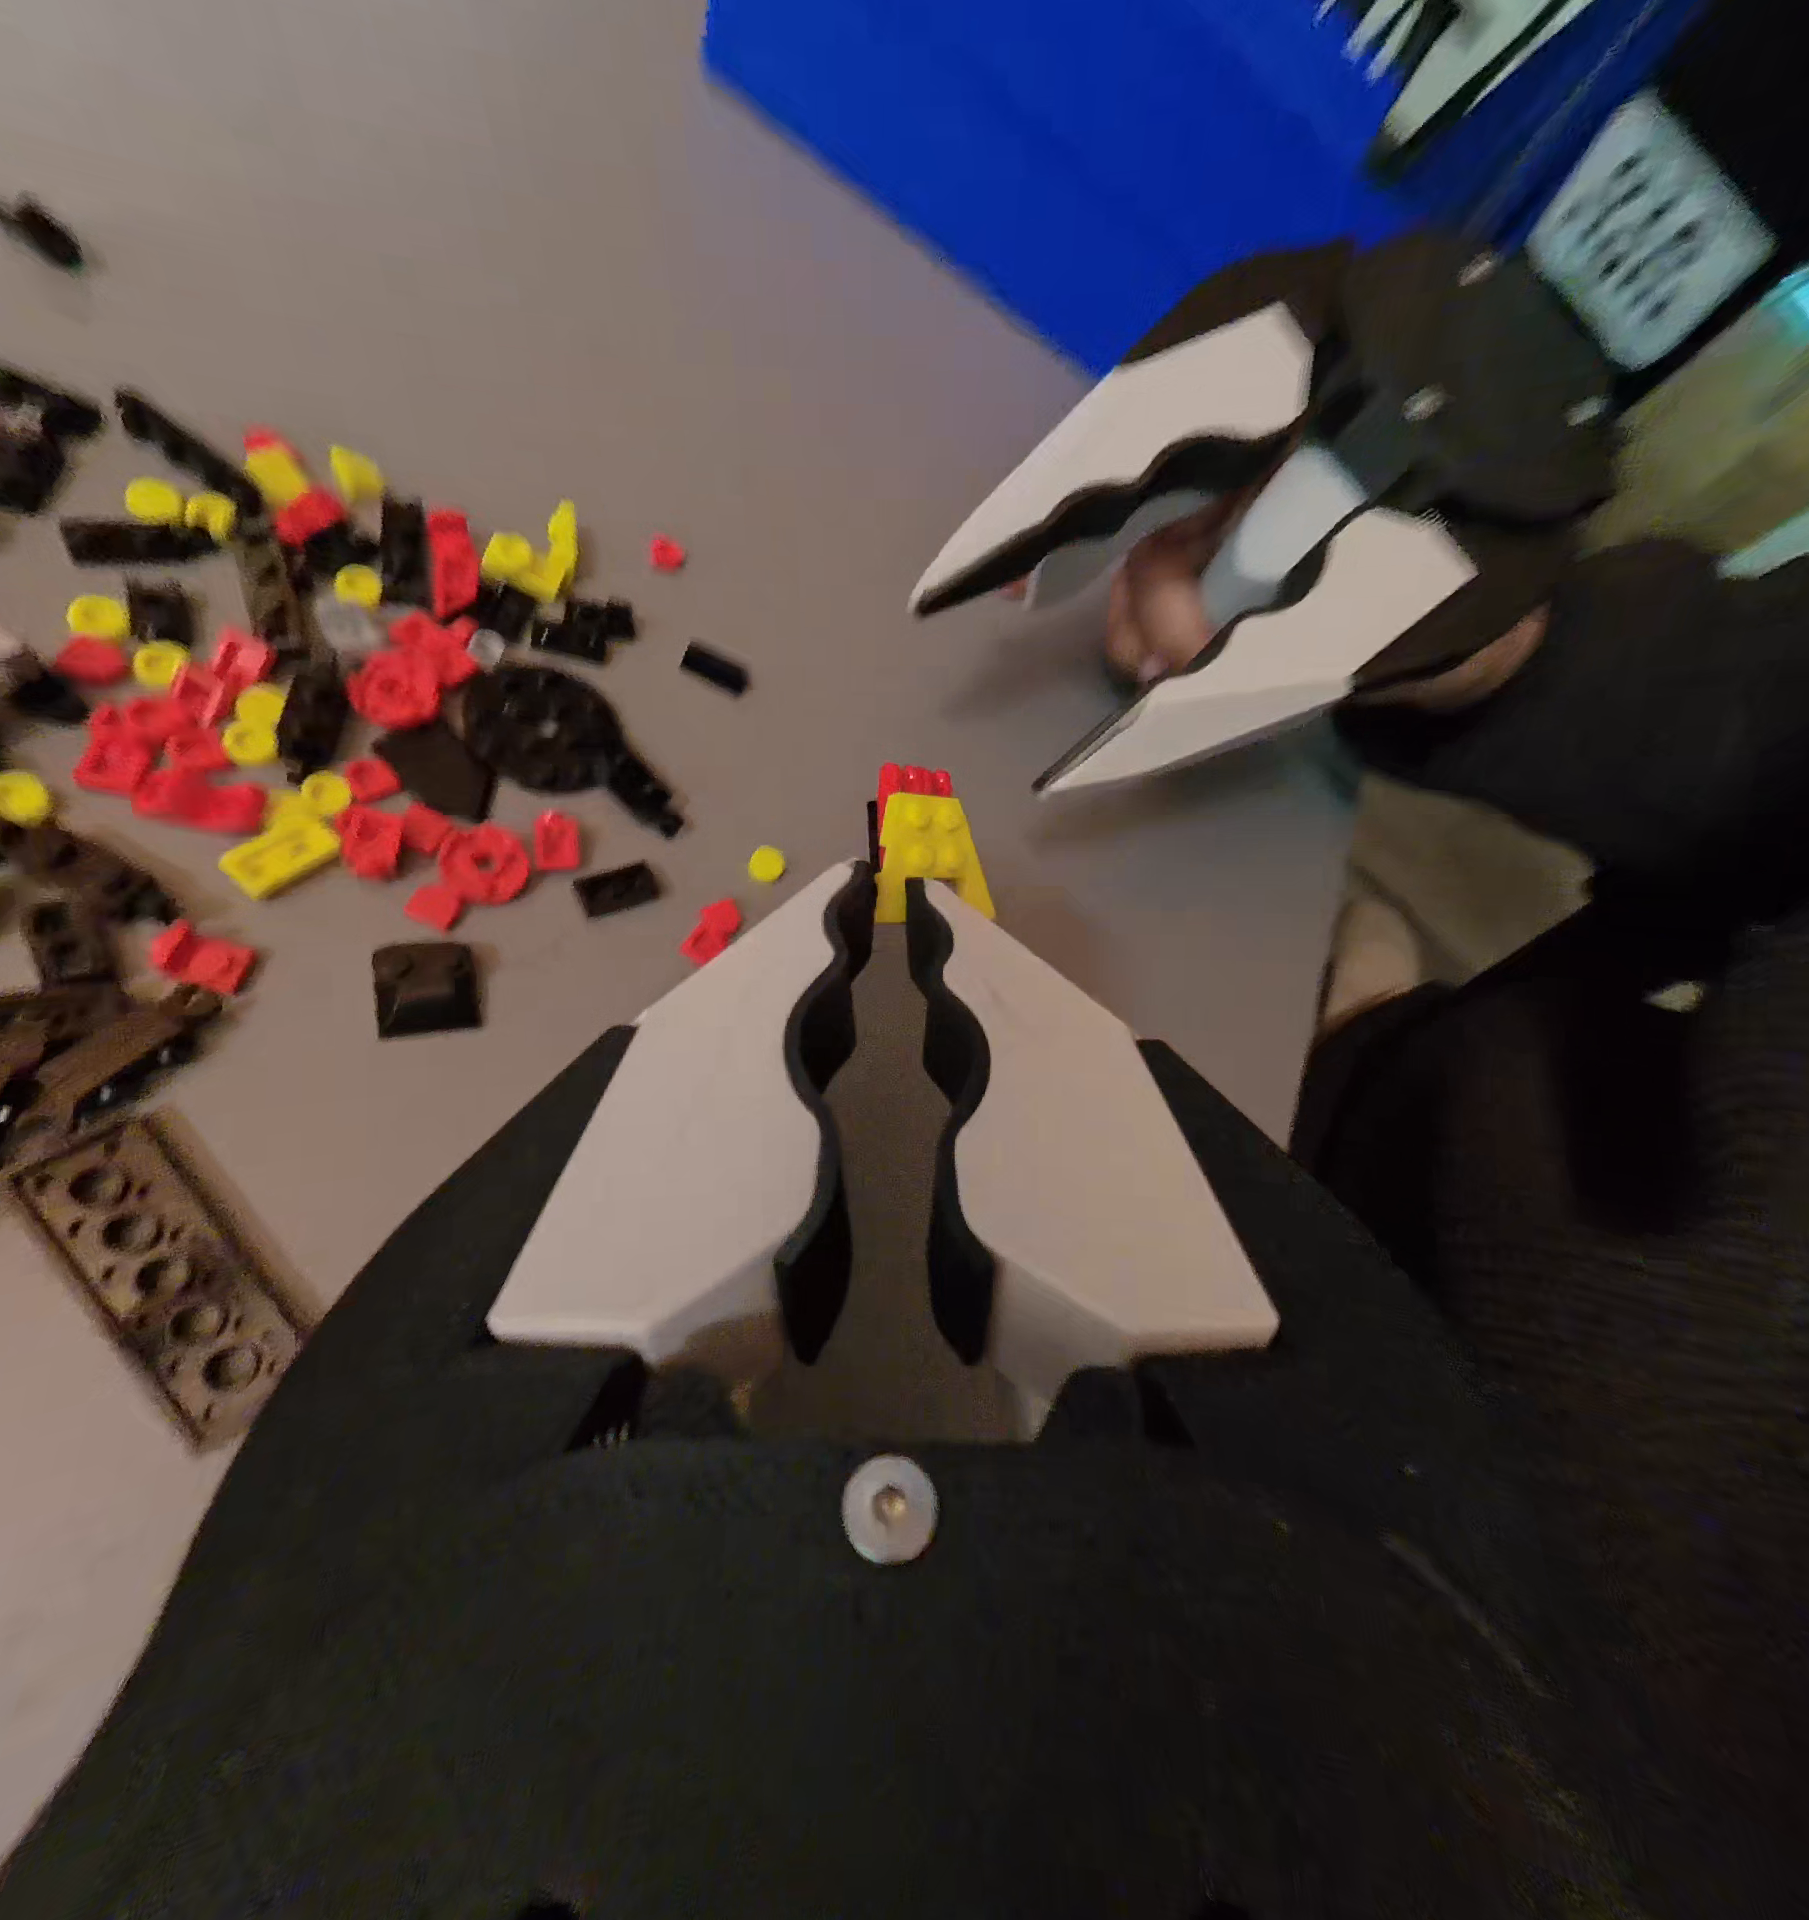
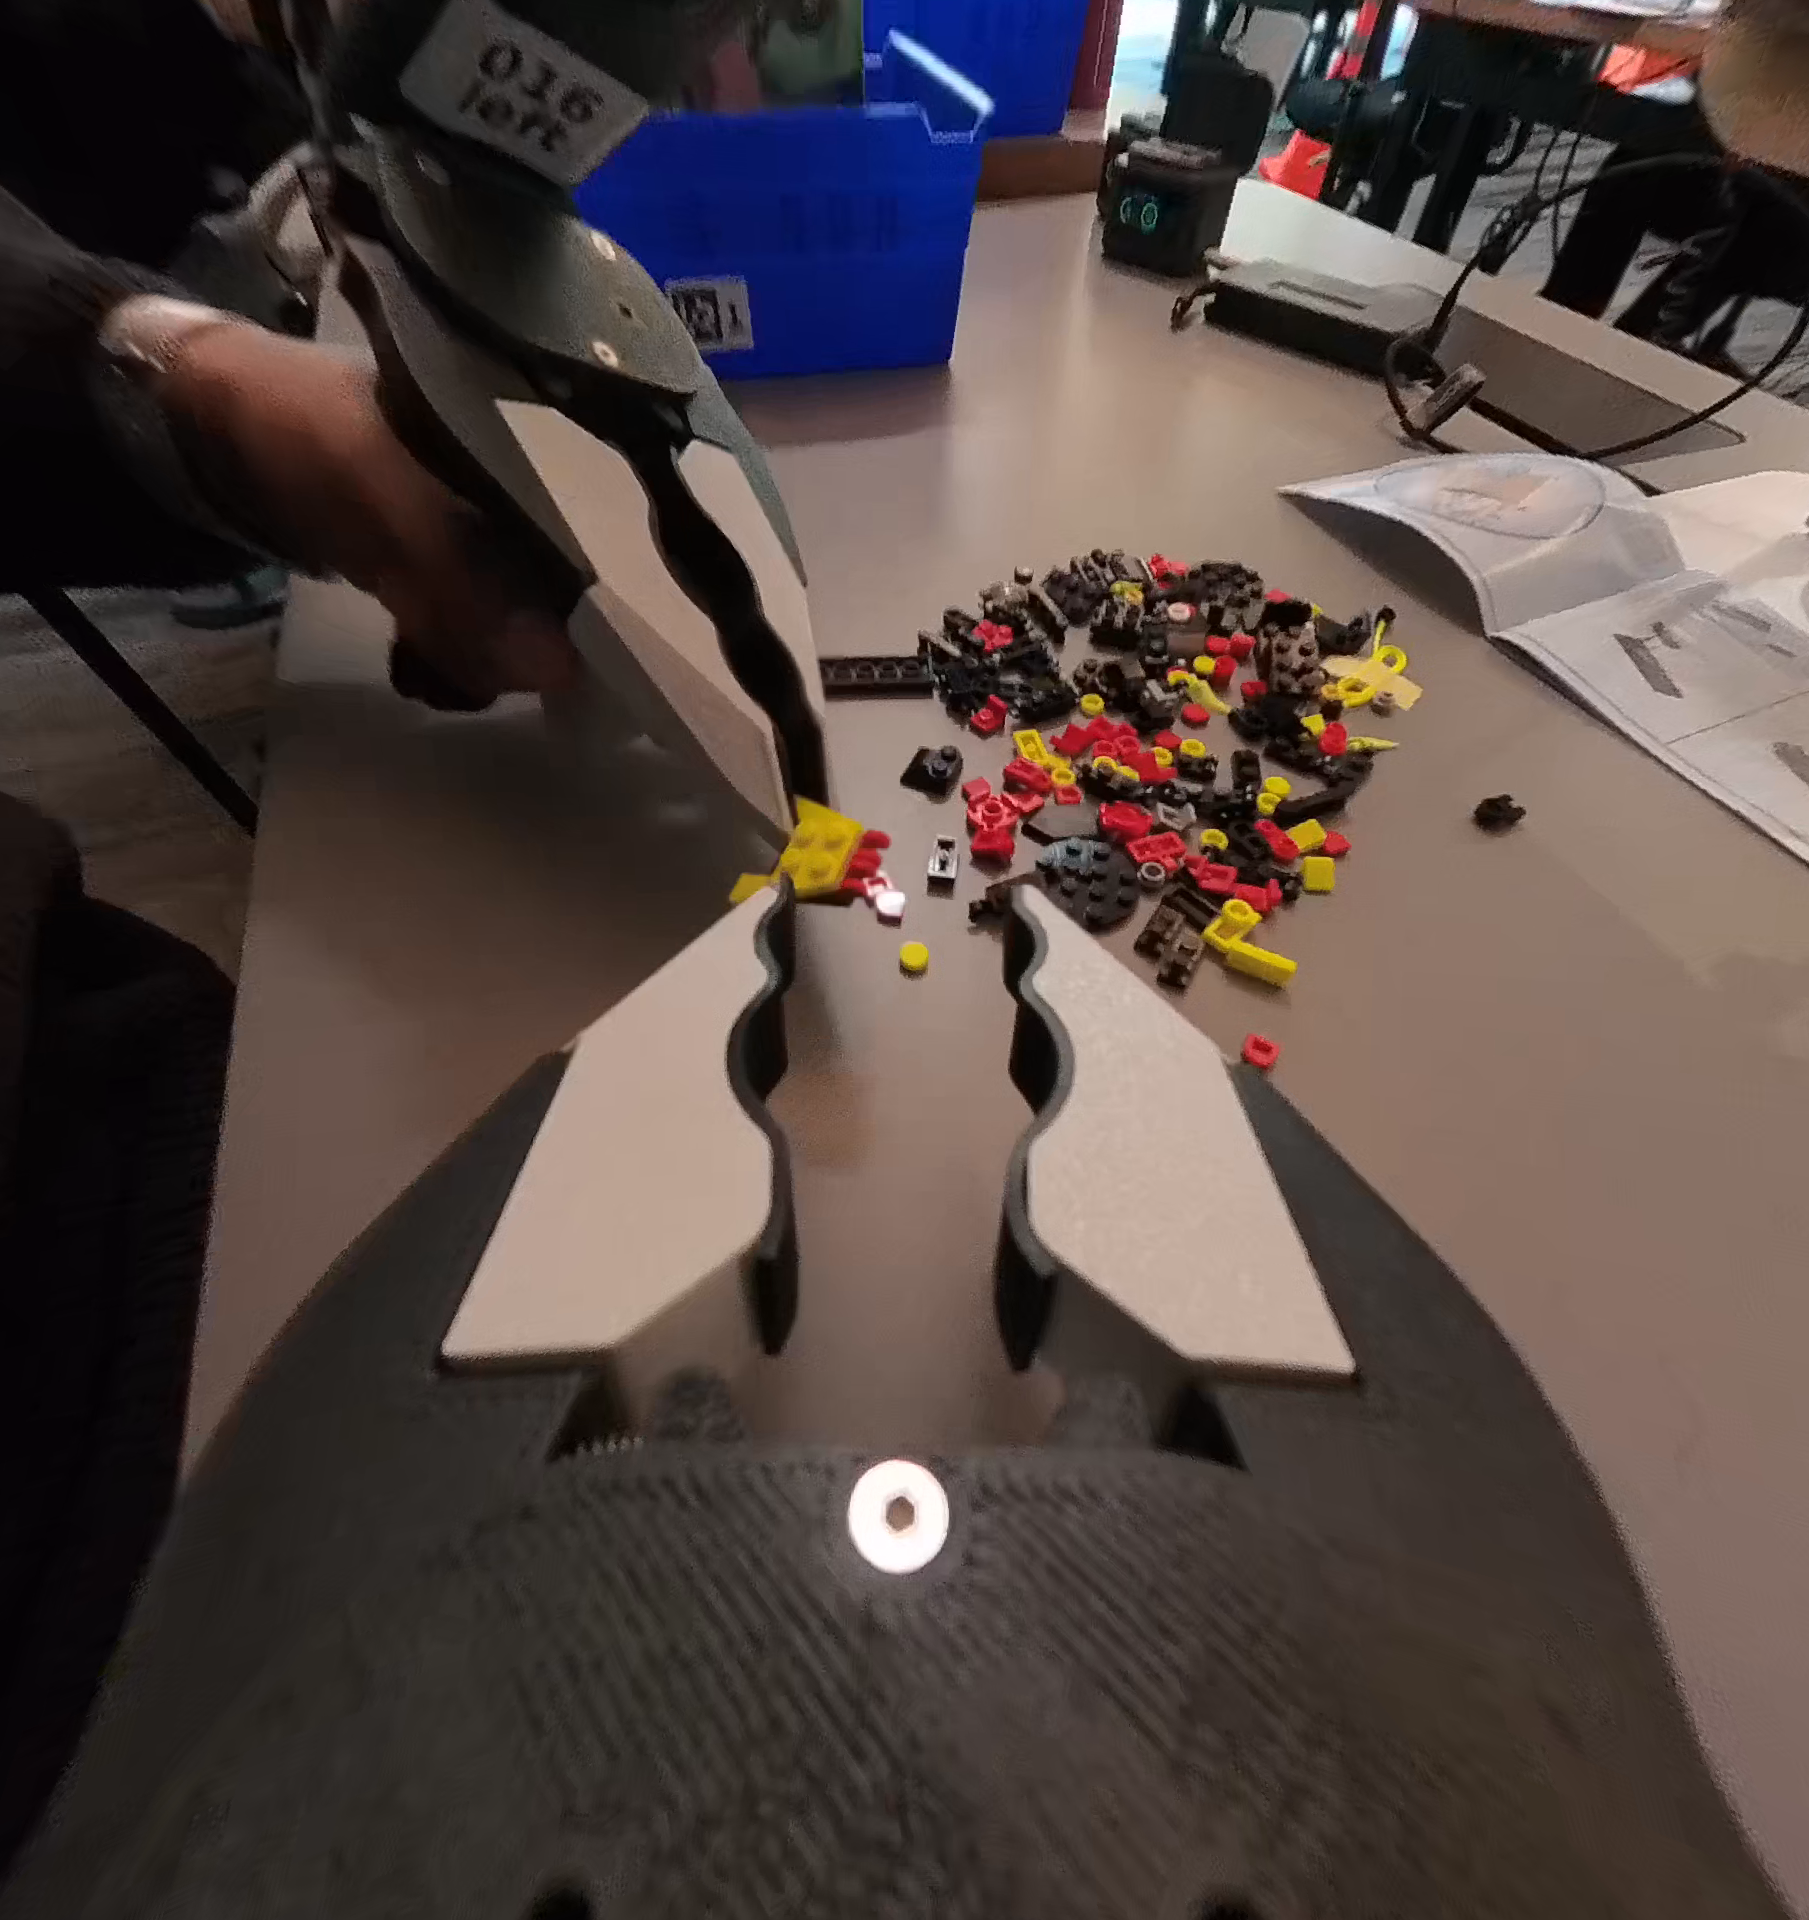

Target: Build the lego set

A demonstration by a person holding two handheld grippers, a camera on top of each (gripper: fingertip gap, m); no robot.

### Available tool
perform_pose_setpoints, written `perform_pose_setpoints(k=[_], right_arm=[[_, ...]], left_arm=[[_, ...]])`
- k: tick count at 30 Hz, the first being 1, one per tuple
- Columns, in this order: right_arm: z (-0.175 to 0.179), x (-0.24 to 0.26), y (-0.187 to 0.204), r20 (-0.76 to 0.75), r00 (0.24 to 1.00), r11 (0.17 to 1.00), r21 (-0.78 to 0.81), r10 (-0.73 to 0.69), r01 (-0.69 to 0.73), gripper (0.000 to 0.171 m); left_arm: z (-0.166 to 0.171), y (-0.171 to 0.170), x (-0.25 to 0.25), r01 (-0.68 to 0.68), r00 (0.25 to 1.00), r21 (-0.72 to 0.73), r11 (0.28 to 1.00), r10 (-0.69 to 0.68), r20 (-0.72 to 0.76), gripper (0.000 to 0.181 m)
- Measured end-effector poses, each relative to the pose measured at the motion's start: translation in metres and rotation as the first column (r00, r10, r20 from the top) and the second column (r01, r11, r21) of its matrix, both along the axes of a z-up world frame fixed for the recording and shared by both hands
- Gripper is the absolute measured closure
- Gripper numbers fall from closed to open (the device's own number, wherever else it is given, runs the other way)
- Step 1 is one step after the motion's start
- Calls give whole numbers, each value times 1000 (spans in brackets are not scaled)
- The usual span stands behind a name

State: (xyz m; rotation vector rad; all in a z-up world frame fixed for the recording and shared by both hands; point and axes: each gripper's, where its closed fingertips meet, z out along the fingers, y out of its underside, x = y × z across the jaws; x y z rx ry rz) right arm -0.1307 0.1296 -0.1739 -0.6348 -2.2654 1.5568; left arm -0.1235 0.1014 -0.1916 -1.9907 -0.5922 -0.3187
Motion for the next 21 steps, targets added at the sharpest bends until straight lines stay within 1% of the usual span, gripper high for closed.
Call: perform_pose_setpoints(k=[1,3,6,8,10,13,17,21], right_arm=[[6,1,-1,-1,1000,999,-33,8,-8,133],[21,6,-4,0,999,990,-133,37,-37,133],[39,15,-6,67,992,951,-298,109,-84,139],[34,16,-7,148,979,945,-317,138,-85,137],[27,19,-10,170,973,950,-298,155,-100,137],[37,22,-14,117,979,938,-325,164,-118,146],[40,25,-13,53,983,946,-288,175,-153,162],[43,32,-14,3,977,940,-272,212,-203,164]], left_arm=[[8,1,-2,-1,1000,47,999,2,-20,179],[21,2,-1,31,991,97,995,-18,-132,180],[35,4,3,77,932,107,991,-34,-361,181],[42,6,5,83,878,92,992,-29,-478,181],[43,9,11,101,837,64,993,-50,-545,181],[41,12,17,122,809,40,992,-76,-583,181],[45,12,20,134,827,71,988,-72,-558,181],[49,12,26,171,847,108,979,-90,-524,181]])
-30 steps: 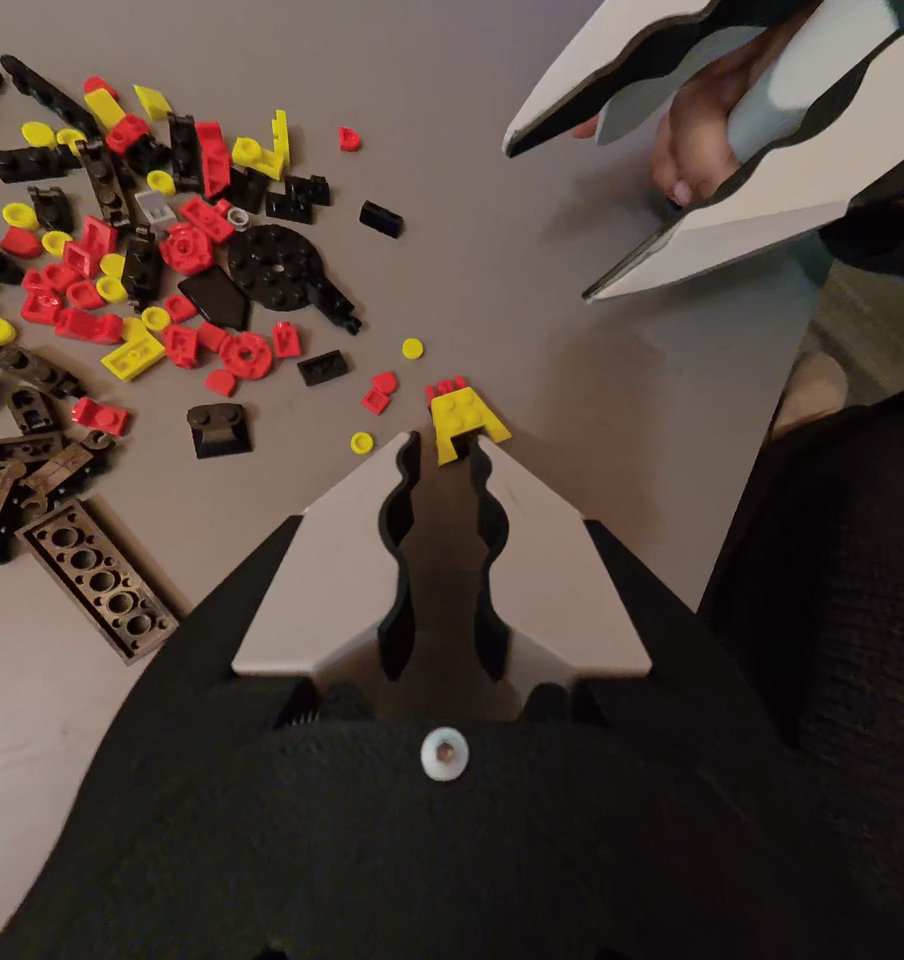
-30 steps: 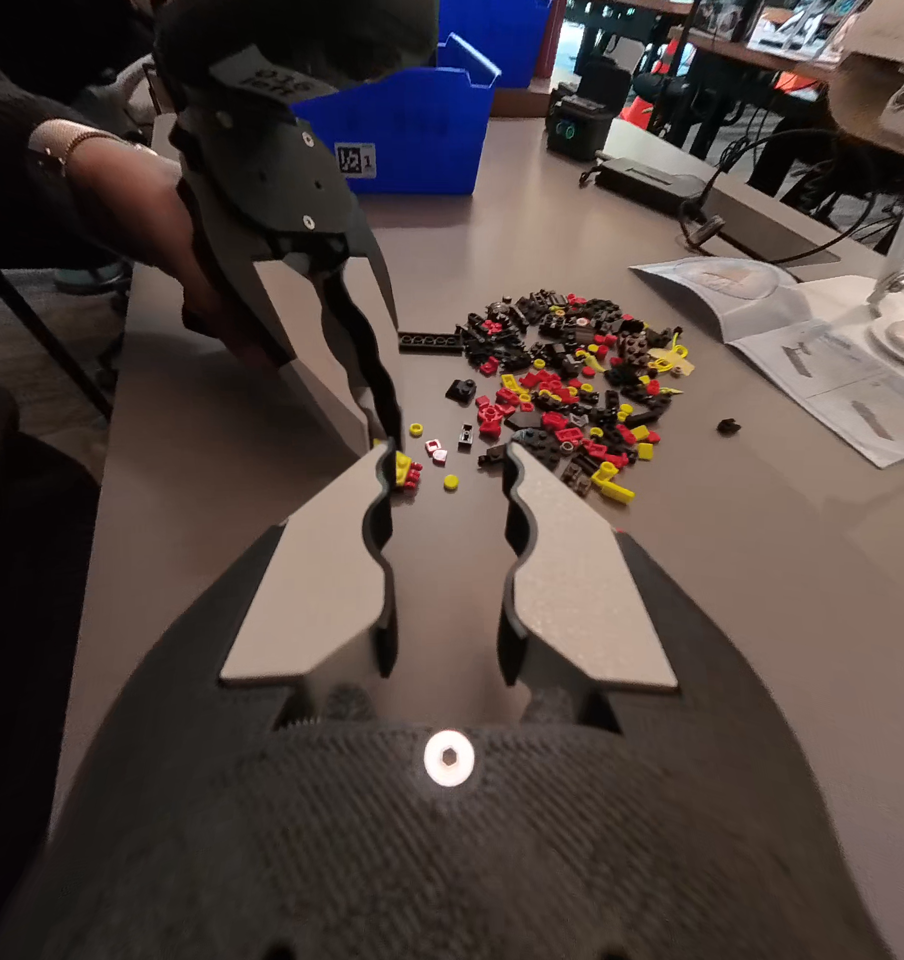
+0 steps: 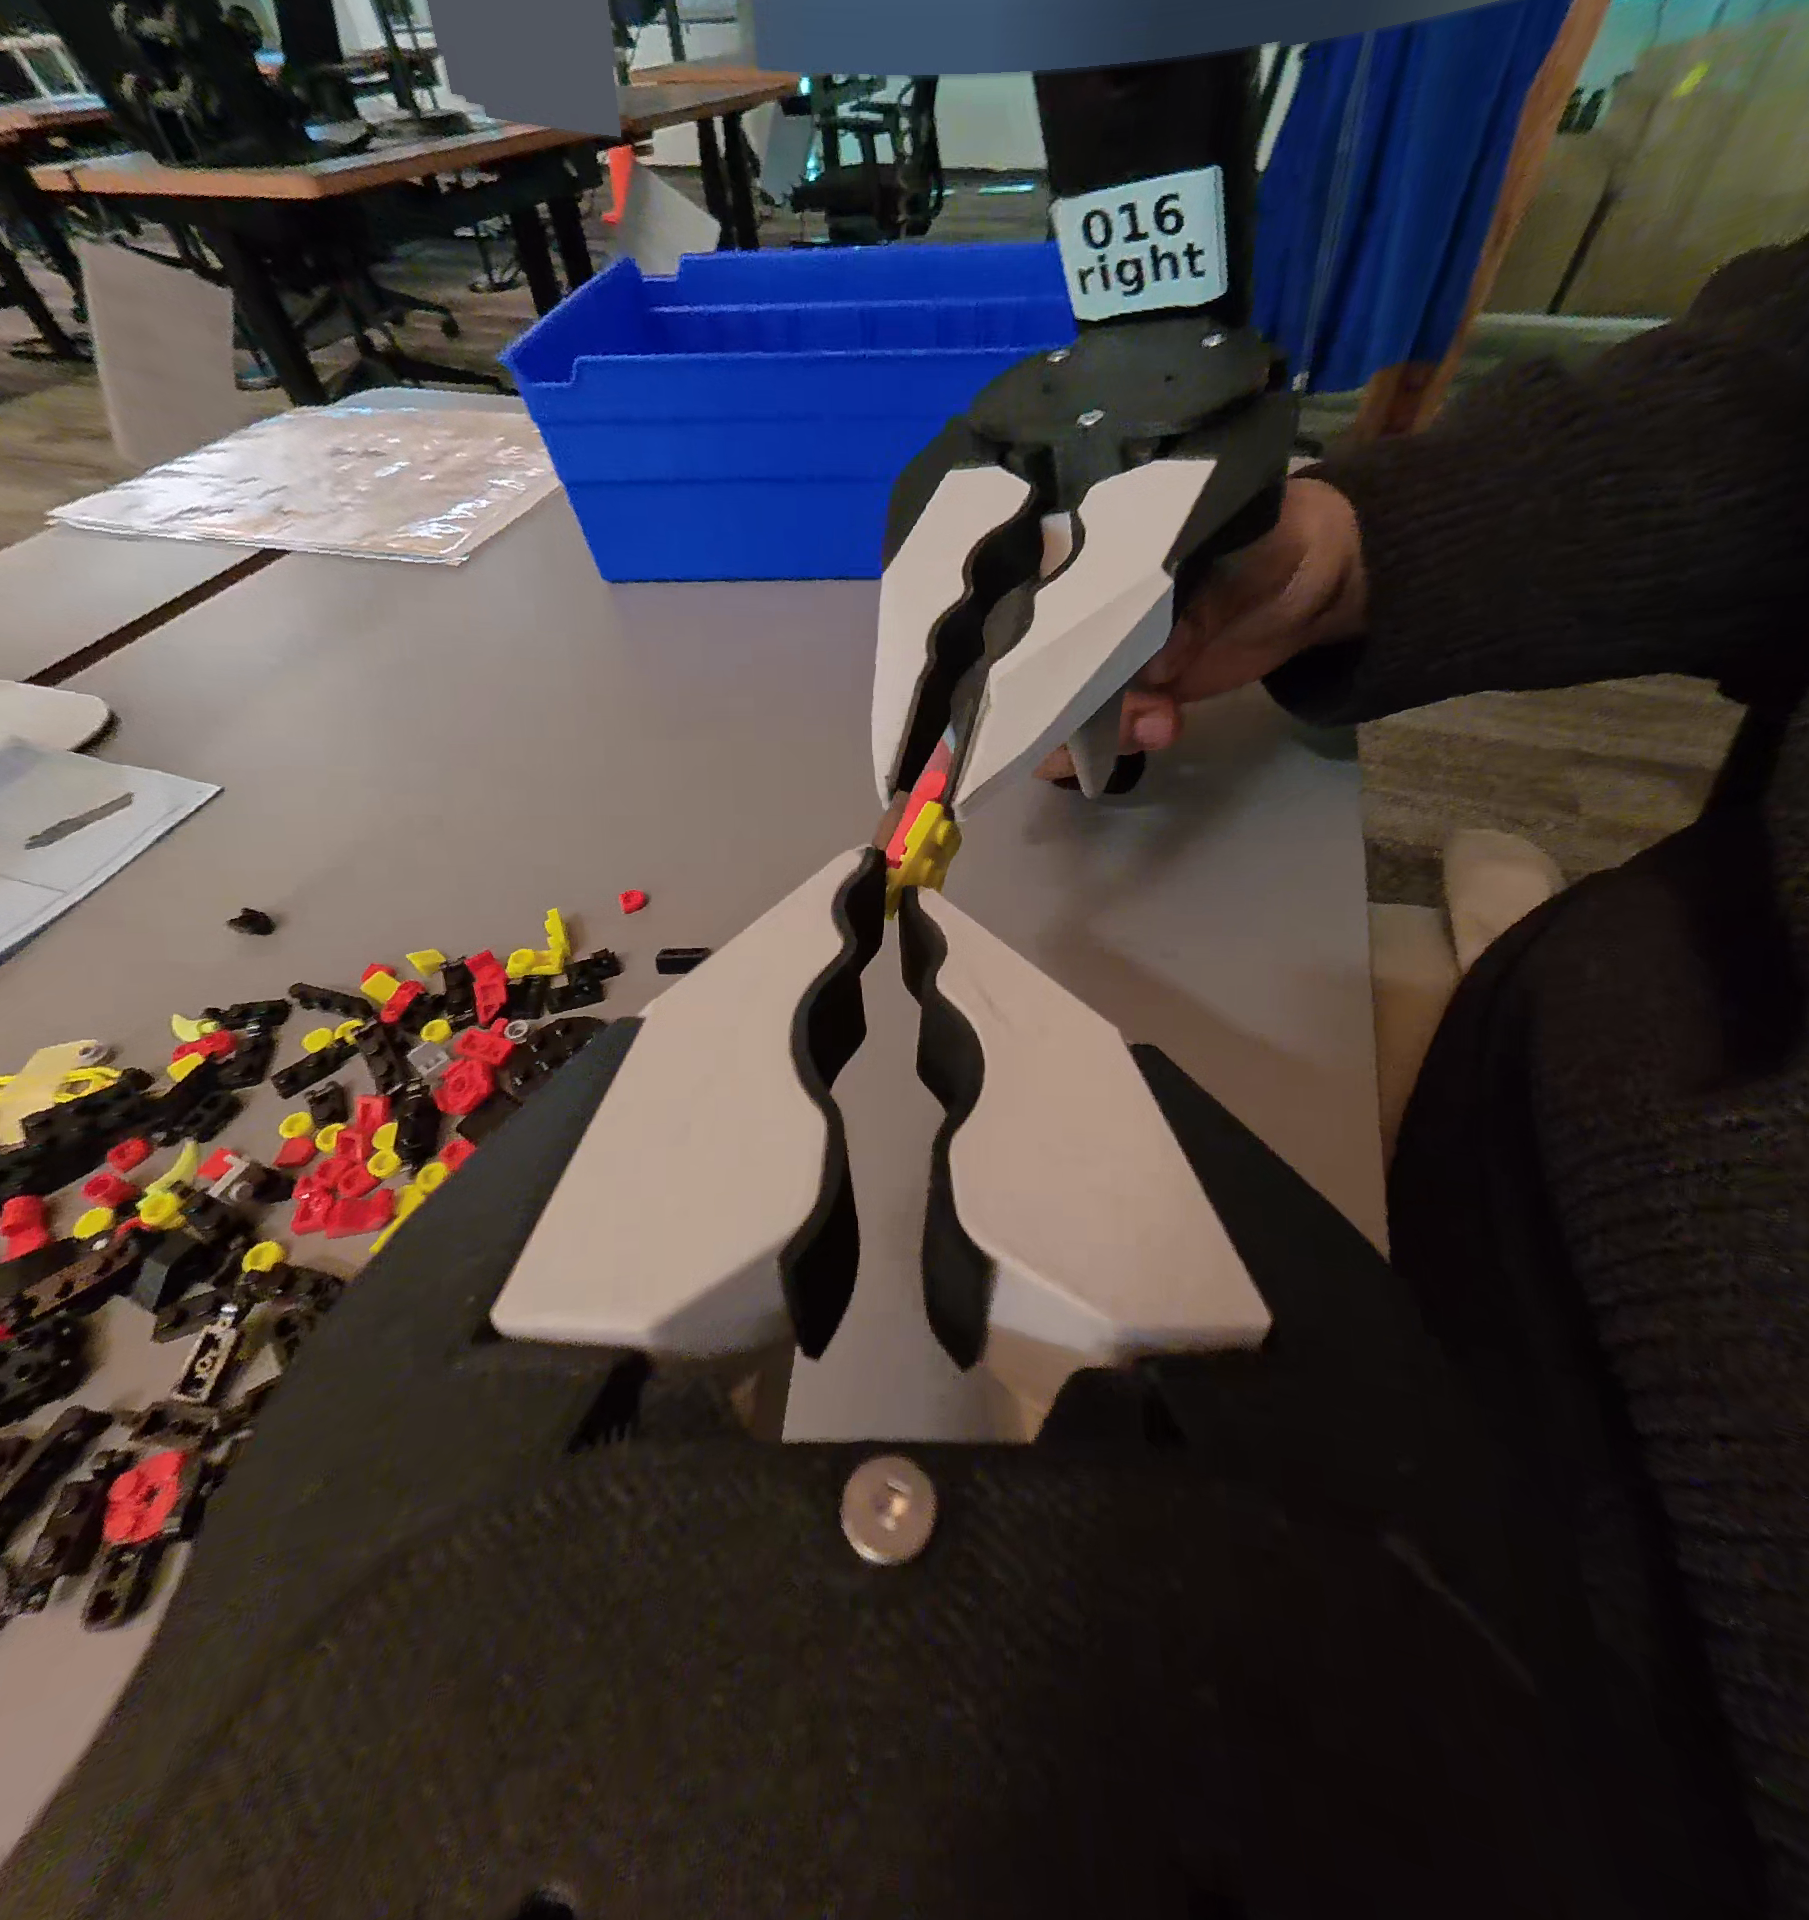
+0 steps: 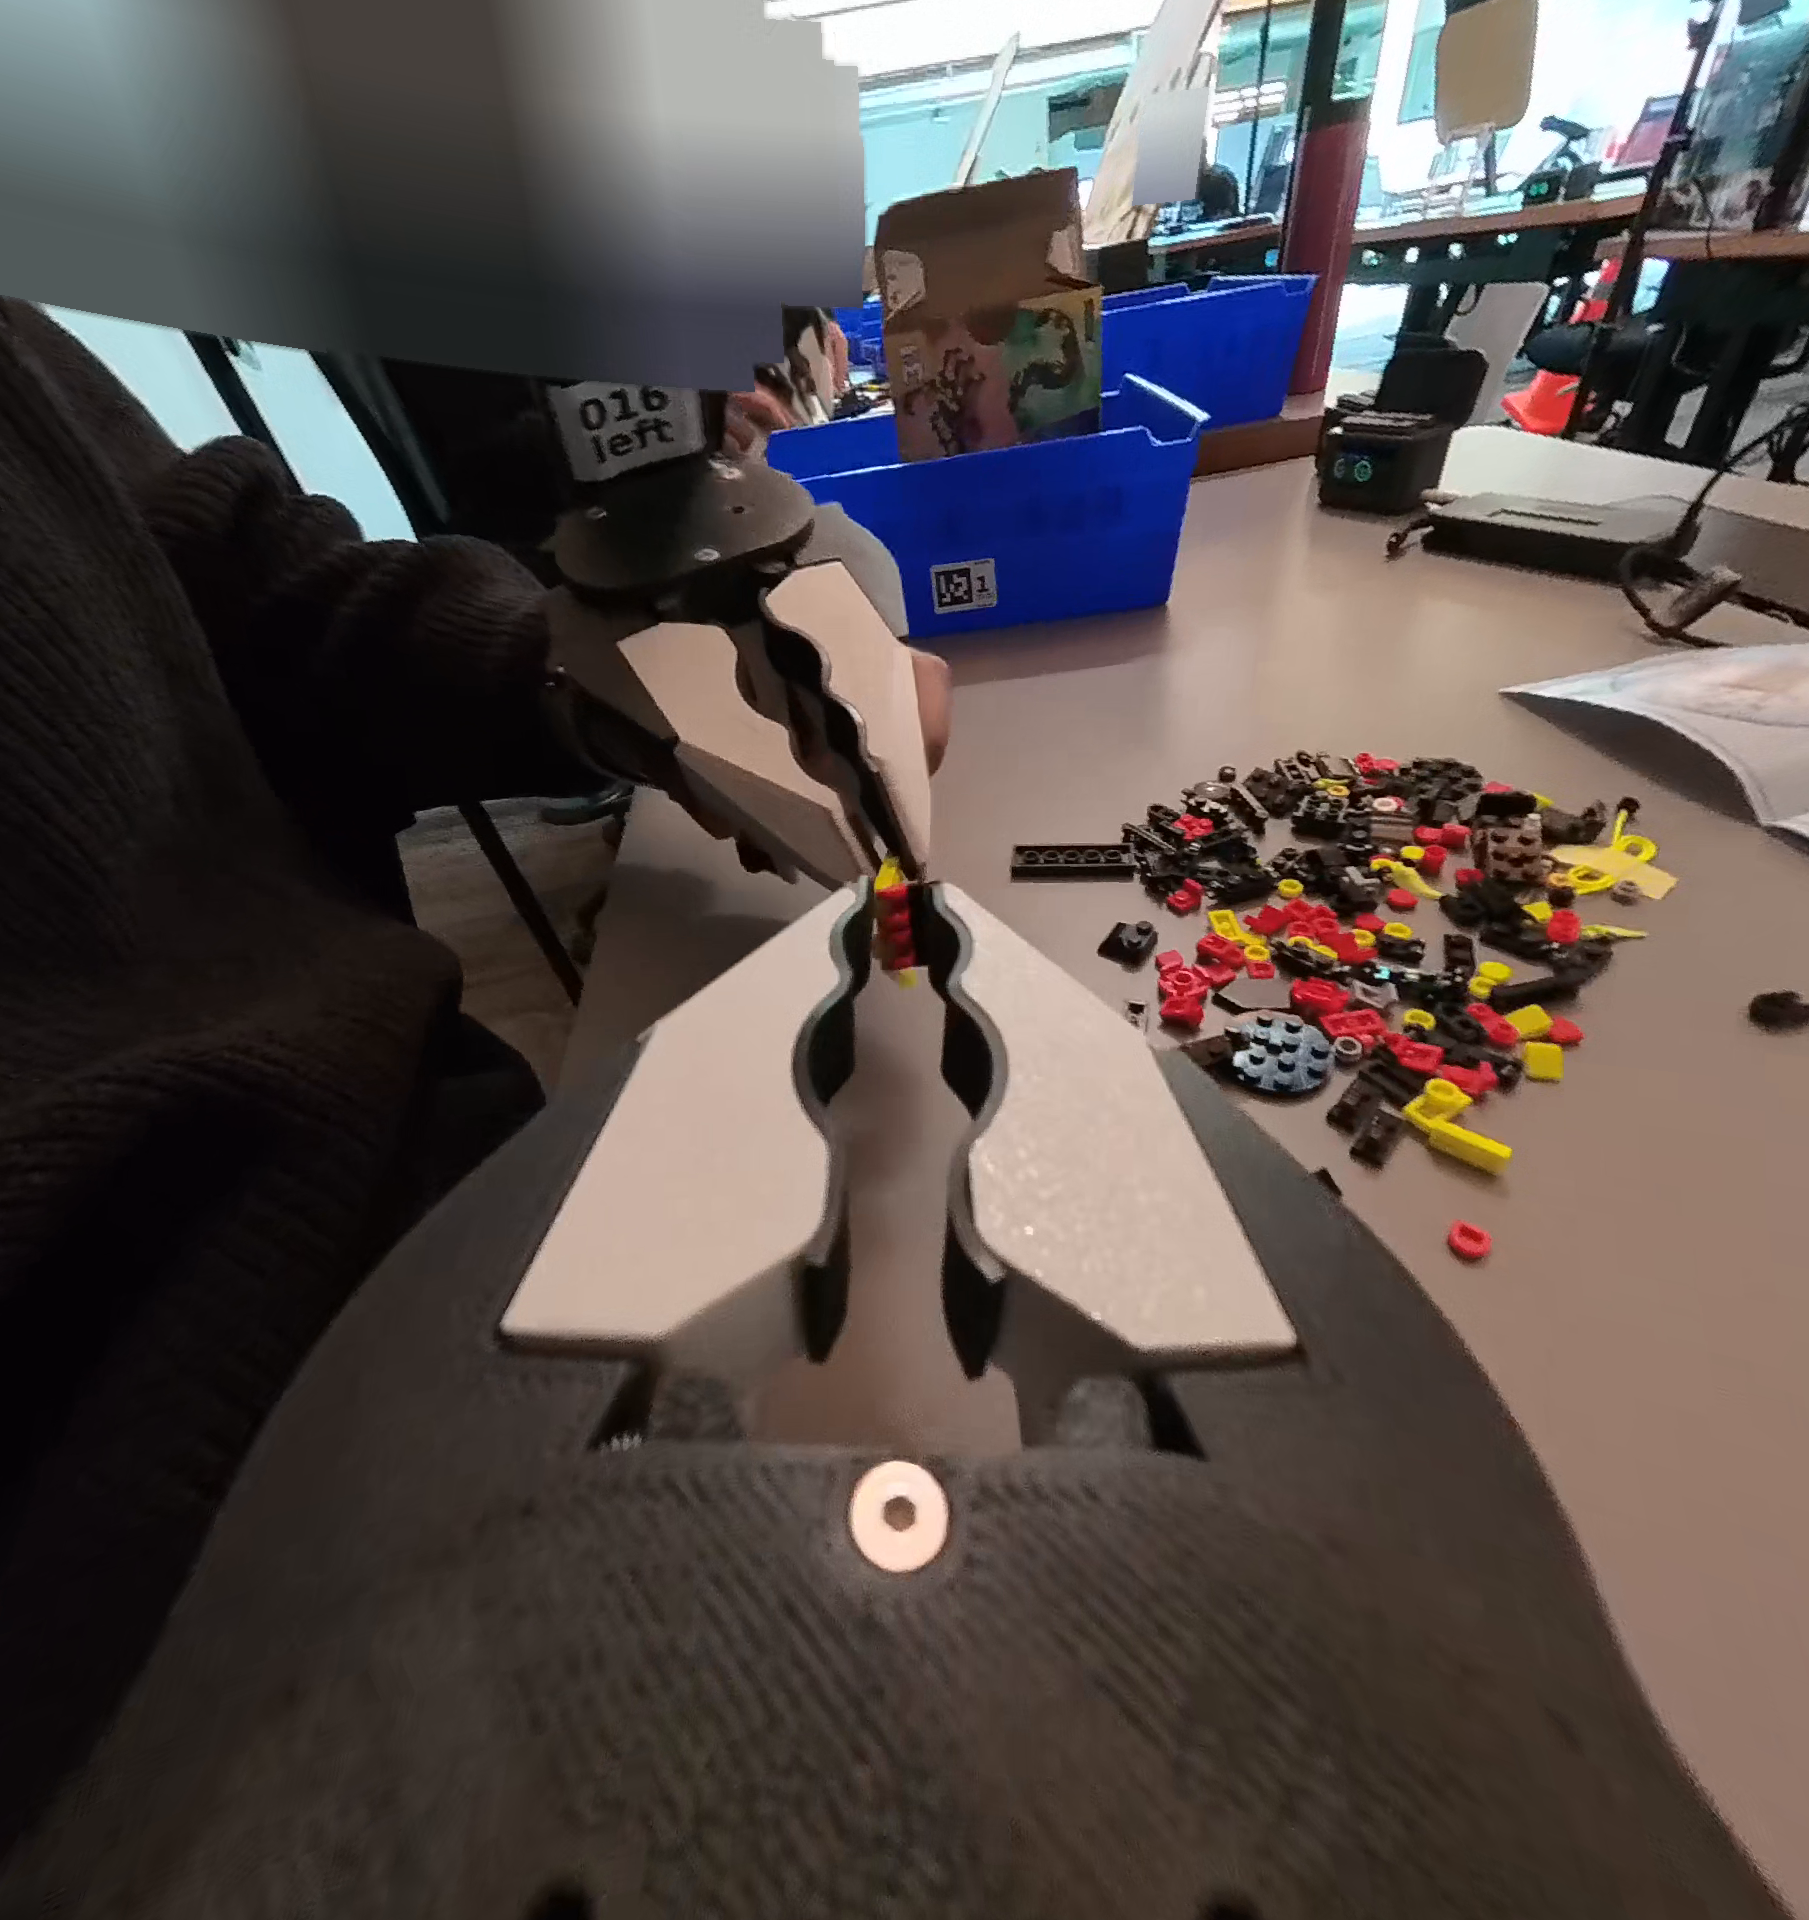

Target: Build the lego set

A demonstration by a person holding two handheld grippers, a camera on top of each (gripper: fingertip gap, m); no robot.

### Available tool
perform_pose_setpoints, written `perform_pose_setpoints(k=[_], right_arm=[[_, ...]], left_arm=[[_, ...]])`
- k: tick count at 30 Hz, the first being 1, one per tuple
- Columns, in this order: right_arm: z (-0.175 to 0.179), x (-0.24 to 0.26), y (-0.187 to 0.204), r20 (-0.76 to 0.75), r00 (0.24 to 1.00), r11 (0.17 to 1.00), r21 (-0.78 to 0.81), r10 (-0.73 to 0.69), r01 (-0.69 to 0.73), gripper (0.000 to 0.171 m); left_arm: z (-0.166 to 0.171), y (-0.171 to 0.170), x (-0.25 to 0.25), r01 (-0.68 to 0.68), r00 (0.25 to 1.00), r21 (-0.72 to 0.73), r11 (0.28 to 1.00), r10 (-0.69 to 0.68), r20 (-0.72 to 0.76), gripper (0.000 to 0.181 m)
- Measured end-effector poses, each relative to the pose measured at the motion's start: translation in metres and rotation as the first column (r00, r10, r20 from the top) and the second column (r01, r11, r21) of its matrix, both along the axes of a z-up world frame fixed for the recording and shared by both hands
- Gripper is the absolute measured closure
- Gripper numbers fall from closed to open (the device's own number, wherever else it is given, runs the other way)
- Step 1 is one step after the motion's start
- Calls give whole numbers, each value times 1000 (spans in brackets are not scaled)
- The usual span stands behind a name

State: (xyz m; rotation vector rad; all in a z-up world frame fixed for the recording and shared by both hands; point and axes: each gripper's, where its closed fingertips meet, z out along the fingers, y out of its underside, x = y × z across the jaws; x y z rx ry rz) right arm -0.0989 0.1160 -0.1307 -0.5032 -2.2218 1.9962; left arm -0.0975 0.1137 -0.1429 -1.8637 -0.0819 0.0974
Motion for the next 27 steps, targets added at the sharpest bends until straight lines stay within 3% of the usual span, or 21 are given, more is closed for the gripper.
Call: perform_pose_setpoints(k=[4,9,17,20,24,27], right_arm=[[6,10,-2,10,997,996,-53,74,-74,162],[13,13,-1,128,982,981,-156,136,-116,164],[4,0,0,274,959,990,-134,77,-41,164],[-9,-7,1,412,909,988,-157,62,3,164],[-37,-20,6,706,701,961,-251,103,111,165],[-44,-26,8,704,709,977,-175,38,122,166]], left_arm=[[5,0,12,74,994,42,996,-78,83,181],[13,2,18,108,952,128,986,-139,274,181],[6,1,8,68,919,126,990,-112,378,181],[-6,1,3,63,920,83,995,-90,383,181],[-32,5,-7,81,884,17,997,-80,462,180],[-35,7,-12,62,865,5,998,-57,499,181]])
